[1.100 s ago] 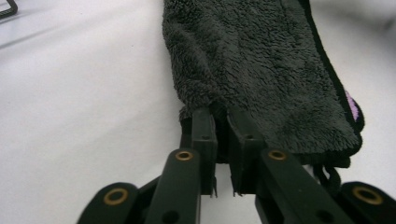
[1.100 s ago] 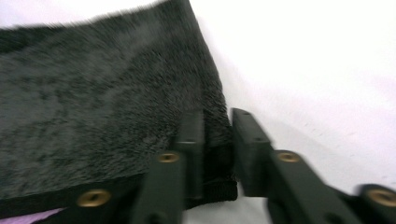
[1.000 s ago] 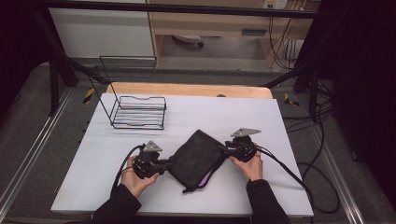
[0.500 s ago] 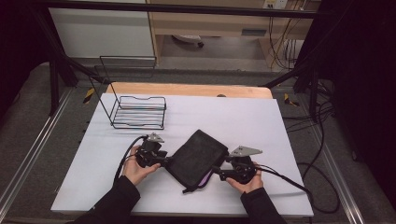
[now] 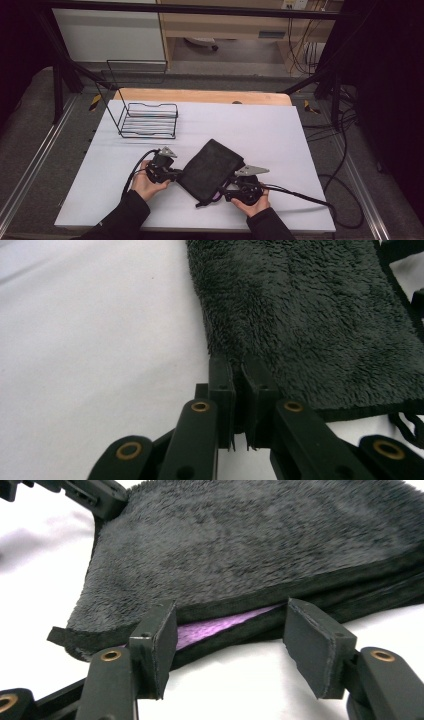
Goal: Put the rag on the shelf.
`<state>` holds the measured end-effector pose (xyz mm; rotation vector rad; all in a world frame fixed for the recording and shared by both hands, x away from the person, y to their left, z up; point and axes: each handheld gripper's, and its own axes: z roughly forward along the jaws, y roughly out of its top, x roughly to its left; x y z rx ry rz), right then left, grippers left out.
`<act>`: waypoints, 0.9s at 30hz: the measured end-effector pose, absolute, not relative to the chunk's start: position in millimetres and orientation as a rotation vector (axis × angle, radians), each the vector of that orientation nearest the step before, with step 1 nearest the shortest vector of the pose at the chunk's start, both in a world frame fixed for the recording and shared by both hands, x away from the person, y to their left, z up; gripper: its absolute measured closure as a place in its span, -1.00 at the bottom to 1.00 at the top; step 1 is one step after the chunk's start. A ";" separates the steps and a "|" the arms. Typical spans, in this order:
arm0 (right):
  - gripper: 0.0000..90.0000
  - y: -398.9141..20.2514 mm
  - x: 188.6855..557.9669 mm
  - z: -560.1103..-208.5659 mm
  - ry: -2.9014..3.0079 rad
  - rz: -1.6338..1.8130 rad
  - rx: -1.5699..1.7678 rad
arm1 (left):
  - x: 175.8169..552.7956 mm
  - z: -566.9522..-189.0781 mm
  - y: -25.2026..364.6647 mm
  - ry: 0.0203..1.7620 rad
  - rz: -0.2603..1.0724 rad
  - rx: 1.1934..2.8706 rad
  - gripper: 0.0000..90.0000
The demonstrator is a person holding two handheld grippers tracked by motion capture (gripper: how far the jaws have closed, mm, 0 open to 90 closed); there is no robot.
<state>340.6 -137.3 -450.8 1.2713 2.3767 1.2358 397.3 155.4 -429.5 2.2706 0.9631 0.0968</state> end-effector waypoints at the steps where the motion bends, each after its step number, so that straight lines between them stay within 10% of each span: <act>1: -0.13 -137.3 340.6 -450.8 2.377 1.236 1.271 | 396.1 -428.4 156.5 0.961 0.099 2.268 0.87; 20: -0.07 -100.3 323.9 -455.0 2.465 1.252 1.252 | 345.5 -428.6 202.4 1.028 0.162 2.197 0.88; 27: 0.37 -84.4 319.2 -455.8 2.471 1.228 1.213 | 324.2 -433.8 210.2 1.055 0.165 2.168 0.87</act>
